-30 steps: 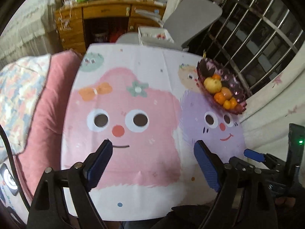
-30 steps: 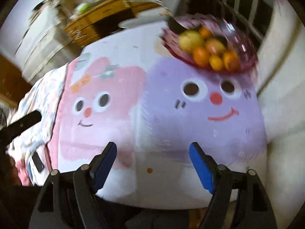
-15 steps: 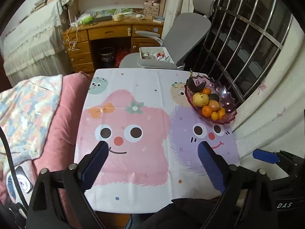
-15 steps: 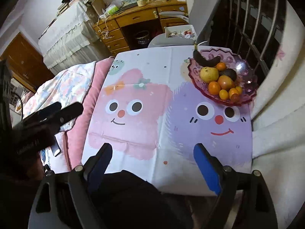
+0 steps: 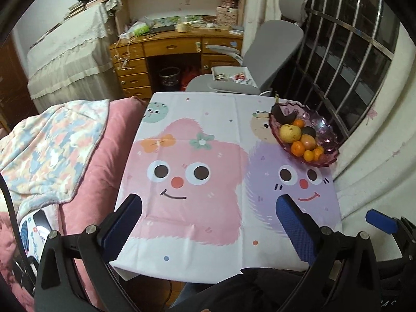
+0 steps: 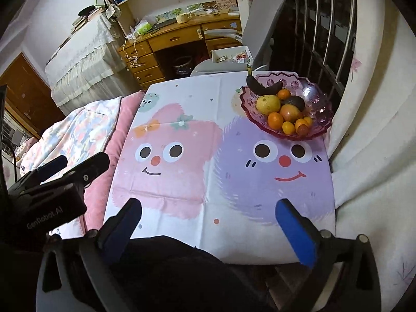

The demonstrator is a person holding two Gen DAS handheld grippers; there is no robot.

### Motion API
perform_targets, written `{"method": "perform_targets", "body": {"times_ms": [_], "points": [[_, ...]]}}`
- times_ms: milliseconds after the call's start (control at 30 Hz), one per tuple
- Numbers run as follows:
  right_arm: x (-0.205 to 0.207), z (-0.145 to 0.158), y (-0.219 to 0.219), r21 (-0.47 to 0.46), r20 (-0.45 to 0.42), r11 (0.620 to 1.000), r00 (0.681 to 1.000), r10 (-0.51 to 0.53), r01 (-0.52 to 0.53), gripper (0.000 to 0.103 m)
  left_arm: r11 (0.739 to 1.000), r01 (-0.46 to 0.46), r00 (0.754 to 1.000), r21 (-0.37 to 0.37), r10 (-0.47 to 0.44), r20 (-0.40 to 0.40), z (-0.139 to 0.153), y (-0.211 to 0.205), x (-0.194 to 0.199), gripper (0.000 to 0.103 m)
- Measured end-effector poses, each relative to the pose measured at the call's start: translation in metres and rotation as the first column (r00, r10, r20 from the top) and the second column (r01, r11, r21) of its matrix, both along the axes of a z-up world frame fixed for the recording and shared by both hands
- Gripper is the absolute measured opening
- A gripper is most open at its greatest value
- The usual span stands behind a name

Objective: Organize fruits

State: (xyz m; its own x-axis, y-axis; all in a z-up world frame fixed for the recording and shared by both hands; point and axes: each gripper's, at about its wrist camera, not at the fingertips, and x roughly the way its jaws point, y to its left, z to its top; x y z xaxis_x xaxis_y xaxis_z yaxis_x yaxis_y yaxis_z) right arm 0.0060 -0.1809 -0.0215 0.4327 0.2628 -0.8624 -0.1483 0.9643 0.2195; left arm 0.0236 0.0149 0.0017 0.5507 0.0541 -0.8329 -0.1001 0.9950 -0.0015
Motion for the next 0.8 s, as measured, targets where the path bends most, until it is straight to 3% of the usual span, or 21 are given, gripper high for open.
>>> {"method": "perform_targets", "body": {"times_ms": [267, 800], "points": [[-0.014, 0.002, 0.002, -0.051, 0.027, 0.999, 1.000, -0.004, 0.006, 0.103, 1.000, -0.008, 1.000, -0.016, 0.008, -0.017, -0.006, 0.000, -0.011, 0.102], [-0.025, 0.004, 0.006, -0.062, 0.040, 0.998, 0.999, -0.001, 0.003, 0.103, 1.000, 0.014, 1.000, -0.012, -0.014, -0.015, -0.008, -0.006, -0.020, 0.102]]}}
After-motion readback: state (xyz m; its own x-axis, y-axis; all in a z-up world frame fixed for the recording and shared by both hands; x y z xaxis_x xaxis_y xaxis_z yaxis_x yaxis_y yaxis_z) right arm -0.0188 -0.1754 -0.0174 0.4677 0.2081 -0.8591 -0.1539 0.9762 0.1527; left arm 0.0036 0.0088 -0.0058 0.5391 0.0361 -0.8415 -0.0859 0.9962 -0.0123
